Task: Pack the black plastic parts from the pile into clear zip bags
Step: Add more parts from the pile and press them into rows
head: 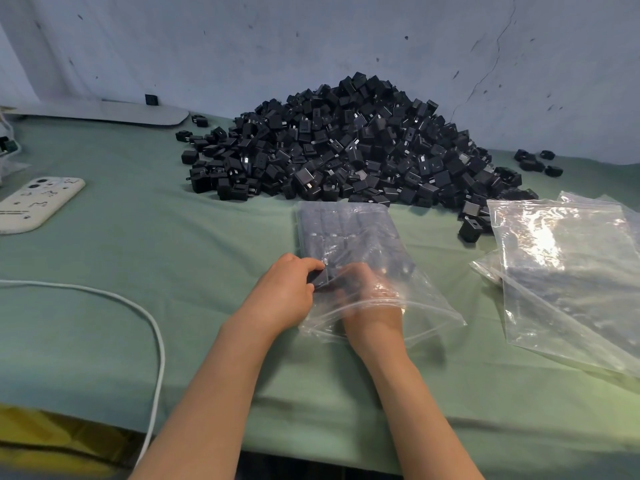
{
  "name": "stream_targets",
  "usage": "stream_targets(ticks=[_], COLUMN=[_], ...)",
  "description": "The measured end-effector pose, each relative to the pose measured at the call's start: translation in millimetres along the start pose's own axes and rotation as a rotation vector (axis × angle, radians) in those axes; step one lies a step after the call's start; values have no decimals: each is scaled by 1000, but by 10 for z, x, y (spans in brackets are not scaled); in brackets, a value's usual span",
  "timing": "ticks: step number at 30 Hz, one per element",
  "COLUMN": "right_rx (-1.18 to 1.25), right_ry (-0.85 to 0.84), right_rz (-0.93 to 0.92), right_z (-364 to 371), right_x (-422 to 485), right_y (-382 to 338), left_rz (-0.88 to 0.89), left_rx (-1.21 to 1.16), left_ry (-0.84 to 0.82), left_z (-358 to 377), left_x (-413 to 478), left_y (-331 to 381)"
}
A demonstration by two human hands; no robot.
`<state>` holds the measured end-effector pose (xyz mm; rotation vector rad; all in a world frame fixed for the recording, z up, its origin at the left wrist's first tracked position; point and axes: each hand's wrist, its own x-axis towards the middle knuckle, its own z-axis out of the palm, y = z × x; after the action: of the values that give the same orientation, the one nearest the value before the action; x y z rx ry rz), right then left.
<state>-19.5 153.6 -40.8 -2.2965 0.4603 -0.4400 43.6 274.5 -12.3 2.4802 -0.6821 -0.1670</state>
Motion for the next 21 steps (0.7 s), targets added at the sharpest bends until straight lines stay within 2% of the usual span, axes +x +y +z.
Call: stream_targets(ticks=[4,8,9,11,13,15,18,21], right_rx=[74,-364,-381,-239,-21,108,40,-141], right_ry=[-69,-320,-381,-481,-424,-216,-45,-76], right_rz=[-86,-194,-200,-190,-211,-251,-215,-129], right_z=[-201,-551,-673,-926,-1057,-1032,-734,-324], right_x=[-225,-541,-606,-657,-531,-225,441,1127], right_y=[-80,-86,-121,-299,-473,-596,-707,-679], left_rz=[11,9,8,24,75,124,91,-52], left_rx=[-21,-58,-60,-53,-56,-27,74,31], left_ry=[-22,33,74,148,180,162,121,143], left_z=[-22,-60,-57,-32,-2,29,42,-10], left_x=[-2,50,86,184,311,469,734,972], left_y=[-28,-58,-42,32,133,219,236,128])
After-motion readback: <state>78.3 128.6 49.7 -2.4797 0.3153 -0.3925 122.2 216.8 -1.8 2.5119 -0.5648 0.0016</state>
